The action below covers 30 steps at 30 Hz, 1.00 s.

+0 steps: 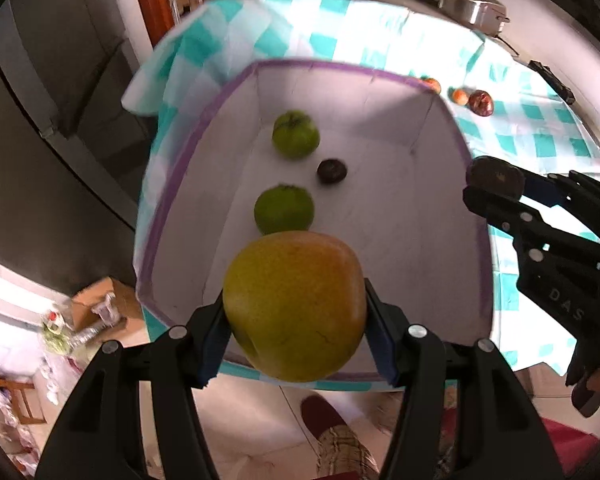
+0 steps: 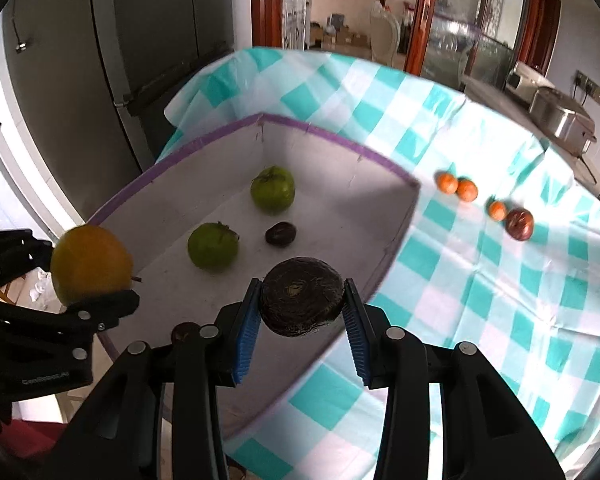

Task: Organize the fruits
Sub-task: 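Lift both fruits and carry them over the purple-rimmed box, then open the right tool over the box while the left tool releases the pear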

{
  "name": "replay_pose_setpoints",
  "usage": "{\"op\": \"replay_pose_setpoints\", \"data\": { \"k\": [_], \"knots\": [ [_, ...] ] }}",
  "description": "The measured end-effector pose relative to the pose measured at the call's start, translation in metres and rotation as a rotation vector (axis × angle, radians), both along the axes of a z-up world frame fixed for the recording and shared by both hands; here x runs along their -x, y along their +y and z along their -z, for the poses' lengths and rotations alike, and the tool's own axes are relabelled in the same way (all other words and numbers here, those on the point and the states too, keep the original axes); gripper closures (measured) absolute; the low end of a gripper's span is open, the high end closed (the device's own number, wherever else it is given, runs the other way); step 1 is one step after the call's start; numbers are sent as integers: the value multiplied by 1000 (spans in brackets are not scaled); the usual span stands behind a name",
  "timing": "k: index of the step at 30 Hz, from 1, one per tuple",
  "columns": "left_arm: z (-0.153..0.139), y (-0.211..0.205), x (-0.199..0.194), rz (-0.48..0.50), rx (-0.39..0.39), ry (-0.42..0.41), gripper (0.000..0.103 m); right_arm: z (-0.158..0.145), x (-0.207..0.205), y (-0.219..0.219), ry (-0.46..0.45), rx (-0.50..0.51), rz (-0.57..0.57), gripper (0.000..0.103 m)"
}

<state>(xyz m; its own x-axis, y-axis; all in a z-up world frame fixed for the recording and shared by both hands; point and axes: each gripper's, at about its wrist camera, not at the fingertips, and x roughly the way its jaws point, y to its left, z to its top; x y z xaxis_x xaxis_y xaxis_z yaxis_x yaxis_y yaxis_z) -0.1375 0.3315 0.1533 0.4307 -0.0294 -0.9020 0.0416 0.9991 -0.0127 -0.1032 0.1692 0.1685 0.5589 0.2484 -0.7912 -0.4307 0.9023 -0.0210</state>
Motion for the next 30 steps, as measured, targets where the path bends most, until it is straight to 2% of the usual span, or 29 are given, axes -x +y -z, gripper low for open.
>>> {"op": "replay_pose_setpoints", "data": {
  "k": [3,7,13,15,19,22,24,30],
  "knots": [
    [12,6,-13,-4,24,41,43,5,-17,10,51,-3,13,63],
    [24,5,-29,-1,27,102,43,20,-50,29,133,46,11,63],
    [39,-5,-54,104,25,186,43,59,-104,52,278,140,-10,63],
    [43,-10,-65,139,48,209,43,72,-126,61,313,200,-29,63],
    [59,-19,-87,173,152,279,43,98,-163,72,394,302,-74,63],
    [78,-25,-102,165,172,337,43,120,-186,76,464,381,-102,63],
    [89,-26,-109,158,171,376,43,128,-192,78,512,394,-117,63],
    [108,-26,-117,149,150,461,43,139,-201,82,569,421,-140,61]
  ]
}}
